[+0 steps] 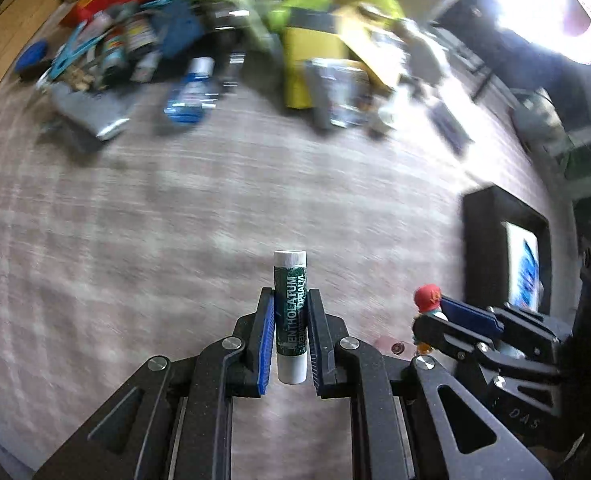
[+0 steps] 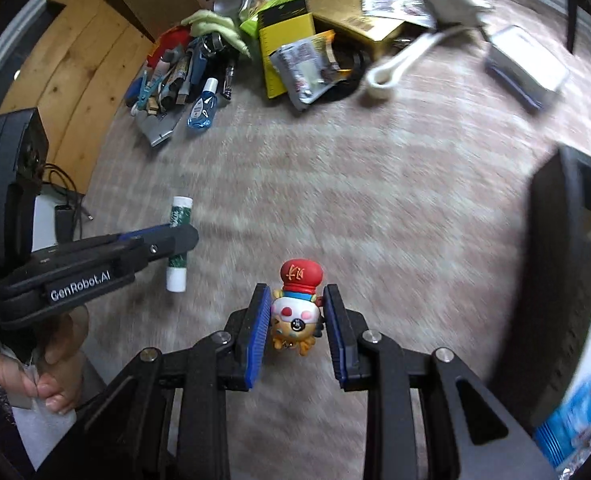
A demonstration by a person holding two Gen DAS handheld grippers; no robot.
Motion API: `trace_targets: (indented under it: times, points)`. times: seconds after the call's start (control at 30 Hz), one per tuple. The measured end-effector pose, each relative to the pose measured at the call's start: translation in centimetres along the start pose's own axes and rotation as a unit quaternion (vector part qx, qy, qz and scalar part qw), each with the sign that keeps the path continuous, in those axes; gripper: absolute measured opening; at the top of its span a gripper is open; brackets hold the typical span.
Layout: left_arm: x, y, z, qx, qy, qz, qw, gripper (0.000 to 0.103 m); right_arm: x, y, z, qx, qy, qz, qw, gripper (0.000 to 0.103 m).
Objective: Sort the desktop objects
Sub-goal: 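Carry the lip balm and toy figure to the tray and open both grippers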
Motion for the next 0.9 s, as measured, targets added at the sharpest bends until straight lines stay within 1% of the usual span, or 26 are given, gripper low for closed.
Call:
trace_targets:
  times: [0.03, 0.07, 0.1, 0.13, 0.17, 0.2, 0.37, 0.57, 0.73, 0.9]
  points:
    - [-0.8, 0.1, 0.1, 0.0, 0.004, -0.009, 1.0, 0.014, -0.5, 0.6, 0.7, -0.003, -0.001, -0.001, 1.0, 0.027]
    - [-2.2, -0.9, 0.5, 0.001, 0.008, -0.02, 0.9998, 0.014, -0.7, 0.9, 1.3, -0.006, -0.002, -0.003, 1.0, 0.027]
    - [-4.7, -1.0, 0.0, 0.002, 0.011, -0.028, 0.9996, 0.014, -0.9, 1.1, 1.9, -0.01, -0.002, -0.005, 1.0, 0.027]
    - [-5.6, -0.5, 0.1, 0.003, 0.015, -0.036, 0.9992, 0.014, -1.2, 1.1, 2.5, -0.015, -0.003, -0.007, 1.0, 0.027]
    - [-7.1, -1.6, 0.1, 0.005, 0.019, -0.048, 0.9987, 0.014, -1.2, 1.8, 2.8, -0.021, -0.003, -0.01, 1.0, 0.027]
    - [-7.2, -1.1, 1.1, 0.007, 0.023, -0.057, 0.9981, 0.014, -1.5, 2.2, 3.5, -0.025, -0.004, -0.013, 1.0, 0.027]
    - [-11.5, 1.4, 2.0, 0.023, 0.039, -0.116, 0.9922, 0.014, -4.4, 5.4, 7.2, -0.05, 0.001, -0.039, 0.998, 0.027]
    - [-16.6, 4.5, 1.2, 0.05, 0.057, -0.171, 0.9824, 0.014, -8.8, 9.3, 10.9, -0.065, 0.027, -0.086, 0.994, 0.027]
    - [-19.9, 6.8, 0.3, 0.072, 0.066, -0.209, 0.9731, 0.014, -11.7, 12.4, 12.8, -0.071, 0.042, -0.124, 0.989, 0.027]
    - [-22.2, 8.3, -0.8, 0.088, 0.067, -0.234, 0.966, 0.014, -13.6, 14.4, 13.9, -0.077, 0.05, -0.15, 0.984, 0.027]
Point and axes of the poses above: each gripper's, at about its wrist camera, not at the fingertips, and z roughly against the way its jaws point, x to its left, y to its underside, the point moved 8 cm from there along -z, roughly the way its jaws point, and after that the axes turned 6 degrees about z, right-handed, at the moved point
